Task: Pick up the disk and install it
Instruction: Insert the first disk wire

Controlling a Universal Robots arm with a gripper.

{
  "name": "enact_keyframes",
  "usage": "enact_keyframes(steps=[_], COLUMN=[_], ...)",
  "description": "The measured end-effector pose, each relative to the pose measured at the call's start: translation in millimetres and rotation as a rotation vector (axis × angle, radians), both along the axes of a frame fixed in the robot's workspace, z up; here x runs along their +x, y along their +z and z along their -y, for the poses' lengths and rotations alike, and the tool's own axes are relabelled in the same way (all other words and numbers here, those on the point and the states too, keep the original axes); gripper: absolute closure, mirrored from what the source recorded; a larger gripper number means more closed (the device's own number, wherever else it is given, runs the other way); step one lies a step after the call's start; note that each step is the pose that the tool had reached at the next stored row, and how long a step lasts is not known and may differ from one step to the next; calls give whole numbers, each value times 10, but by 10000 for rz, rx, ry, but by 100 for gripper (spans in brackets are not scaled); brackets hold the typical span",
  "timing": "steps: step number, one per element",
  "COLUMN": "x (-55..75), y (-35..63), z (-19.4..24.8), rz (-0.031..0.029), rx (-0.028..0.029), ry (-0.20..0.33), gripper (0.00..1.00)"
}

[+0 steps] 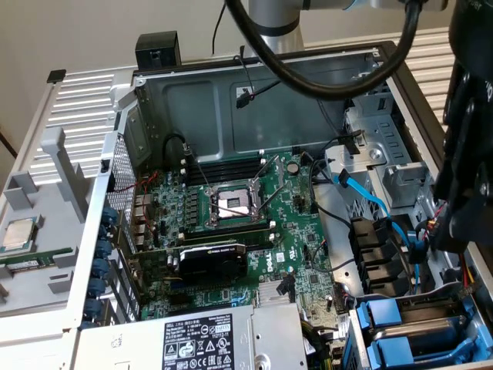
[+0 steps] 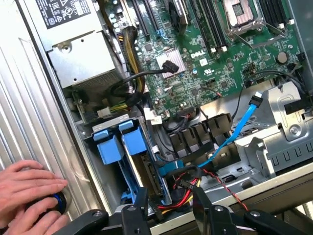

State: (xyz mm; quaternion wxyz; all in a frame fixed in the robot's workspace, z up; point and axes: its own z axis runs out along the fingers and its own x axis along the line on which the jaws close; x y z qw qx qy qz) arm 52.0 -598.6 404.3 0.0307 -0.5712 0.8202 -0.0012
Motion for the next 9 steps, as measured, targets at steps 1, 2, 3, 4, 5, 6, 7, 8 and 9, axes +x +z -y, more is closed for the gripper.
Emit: enact_keyframes(steps=[1, 2, 3, 4, 5, 6, 7, 8, 9], x=[0, 0, 0, -1, -2, 0, -1, -2, -2], y=[-2, -2, -4, -7, -11, -15, -19, -23, -25], z=[0, 0, 0, 1, 10, 28, 57, 93, 128], rz=[0, 0, 0, 0, -1, -12, -22, -30, -39], rx=[1, 0, 1, 0, 0, 1, 13, 33, 56], ry=[170, 349, 535, 696, 766, 788, 790, 788, 788], gripper=[51, 51, 51, 51, 51, 51, 51, 51, 51])
